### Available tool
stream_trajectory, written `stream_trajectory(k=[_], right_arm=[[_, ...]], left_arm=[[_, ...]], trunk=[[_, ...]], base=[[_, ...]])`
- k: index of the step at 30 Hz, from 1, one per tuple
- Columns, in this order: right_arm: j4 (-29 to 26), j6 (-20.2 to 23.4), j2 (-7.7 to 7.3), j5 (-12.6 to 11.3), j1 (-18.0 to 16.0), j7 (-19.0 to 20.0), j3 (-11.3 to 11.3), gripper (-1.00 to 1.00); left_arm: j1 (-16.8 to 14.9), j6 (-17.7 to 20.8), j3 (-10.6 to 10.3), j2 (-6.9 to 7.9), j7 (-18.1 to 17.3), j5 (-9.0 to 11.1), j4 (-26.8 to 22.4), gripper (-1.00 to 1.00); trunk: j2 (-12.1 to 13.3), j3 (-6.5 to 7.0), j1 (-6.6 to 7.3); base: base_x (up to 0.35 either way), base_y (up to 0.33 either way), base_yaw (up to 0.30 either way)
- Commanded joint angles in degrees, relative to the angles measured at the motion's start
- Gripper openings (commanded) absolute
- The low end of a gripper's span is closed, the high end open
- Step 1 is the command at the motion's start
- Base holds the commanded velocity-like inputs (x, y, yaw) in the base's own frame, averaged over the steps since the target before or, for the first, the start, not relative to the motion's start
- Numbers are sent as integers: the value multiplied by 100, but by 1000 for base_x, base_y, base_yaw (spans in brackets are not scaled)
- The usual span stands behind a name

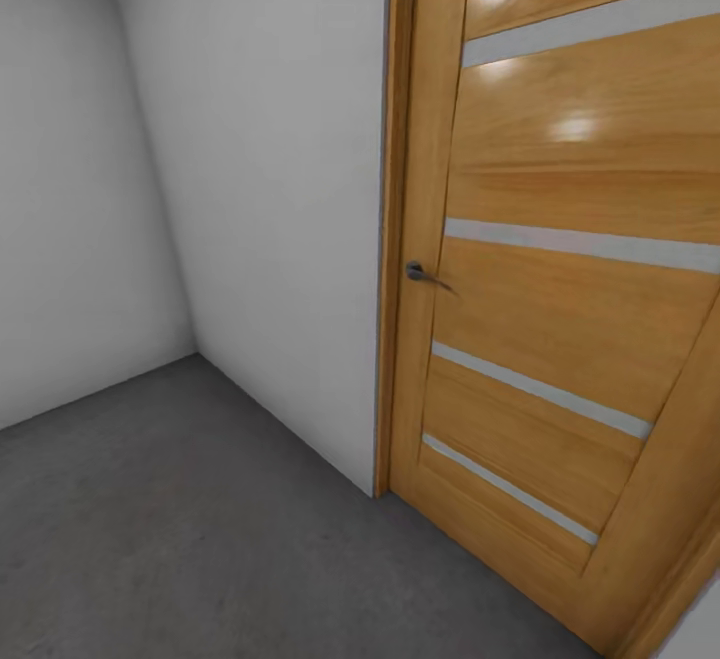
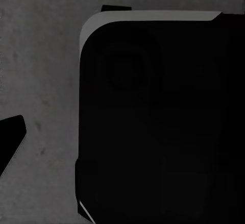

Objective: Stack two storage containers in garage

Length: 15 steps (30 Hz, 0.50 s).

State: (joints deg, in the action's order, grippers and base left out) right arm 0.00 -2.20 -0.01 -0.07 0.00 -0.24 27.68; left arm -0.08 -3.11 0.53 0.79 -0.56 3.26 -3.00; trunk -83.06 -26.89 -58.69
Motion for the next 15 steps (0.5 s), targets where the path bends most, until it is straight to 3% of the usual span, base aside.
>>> stream_trajectory(k=[1,15], right_arm=[[0,-17,0,-3,0,-3,6,100],[0,-18,10,-10,0,-3,8,100]], left_arm=[[-1,-14,3,0,-6,34,1,100],[-1,-93,8,0,-6,34,-2,100]], trunk=[[-2,-4,-3],[-2,-4,-3]], base=[[322,0,0],[322,0,-17]])
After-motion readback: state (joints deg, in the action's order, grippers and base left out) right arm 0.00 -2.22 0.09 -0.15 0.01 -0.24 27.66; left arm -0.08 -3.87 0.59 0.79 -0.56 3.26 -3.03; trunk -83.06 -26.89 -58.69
